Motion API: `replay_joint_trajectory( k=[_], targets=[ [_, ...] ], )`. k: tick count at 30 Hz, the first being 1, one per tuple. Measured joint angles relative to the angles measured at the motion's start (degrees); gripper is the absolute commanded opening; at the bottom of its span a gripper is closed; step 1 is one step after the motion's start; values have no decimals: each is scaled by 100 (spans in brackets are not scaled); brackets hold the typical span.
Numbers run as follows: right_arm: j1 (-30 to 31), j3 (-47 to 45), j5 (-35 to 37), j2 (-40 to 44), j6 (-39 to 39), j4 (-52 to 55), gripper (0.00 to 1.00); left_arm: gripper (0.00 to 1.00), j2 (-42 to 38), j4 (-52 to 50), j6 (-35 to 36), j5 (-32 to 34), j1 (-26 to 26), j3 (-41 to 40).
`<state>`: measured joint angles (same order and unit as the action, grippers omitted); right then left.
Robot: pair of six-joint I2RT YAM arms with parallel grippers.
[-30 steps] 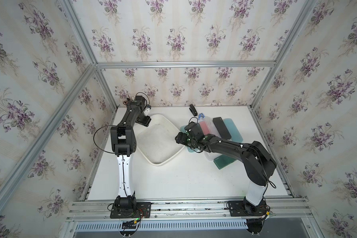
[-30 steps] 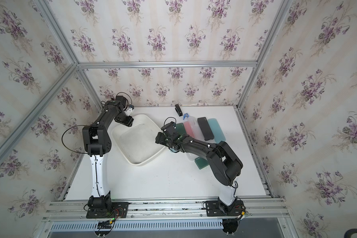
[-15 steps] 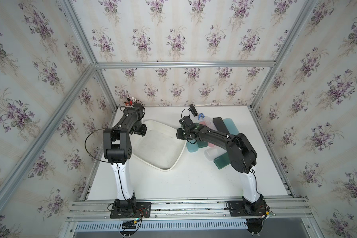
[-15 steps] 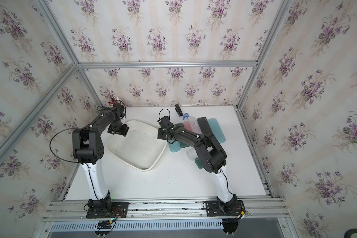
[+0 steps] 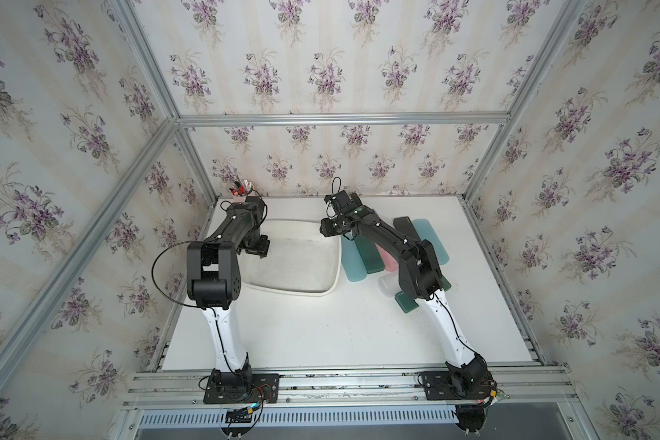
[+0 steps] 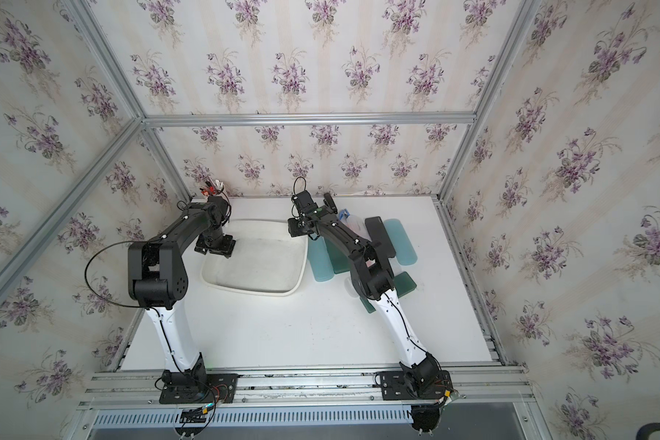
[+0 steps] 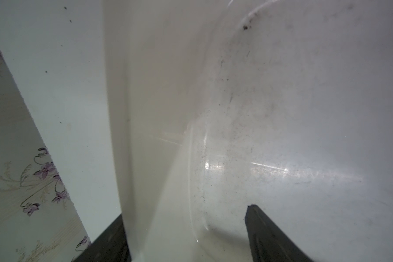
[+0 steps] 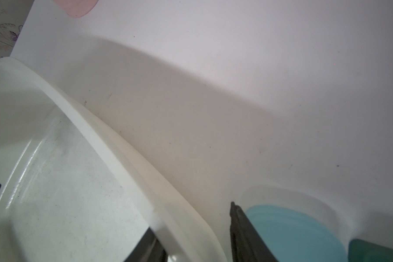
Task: Put the pencil case into the storage box
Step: Adjust the storage box at the center of the board.
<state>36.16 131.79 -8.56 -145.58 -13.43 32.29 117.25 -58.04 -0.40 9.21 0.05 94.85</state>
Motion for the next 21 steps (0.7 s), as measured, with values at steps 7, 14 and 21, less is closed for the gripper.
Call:
replay_joint_trajectory(
  k=[7,14,21],
  targets=[
    [35,-236,-57,210,278,-96,100,99,-227,-92,-177,-39,-9,-216],
    [-343,-2124,529,1978,417,-710,100,99,-857,122,-459,153,-7,-459],
    [-741,-4197,824,3338,417,-1161,95,99,-1340,385,-649,313,-4,-817]
  ],
)
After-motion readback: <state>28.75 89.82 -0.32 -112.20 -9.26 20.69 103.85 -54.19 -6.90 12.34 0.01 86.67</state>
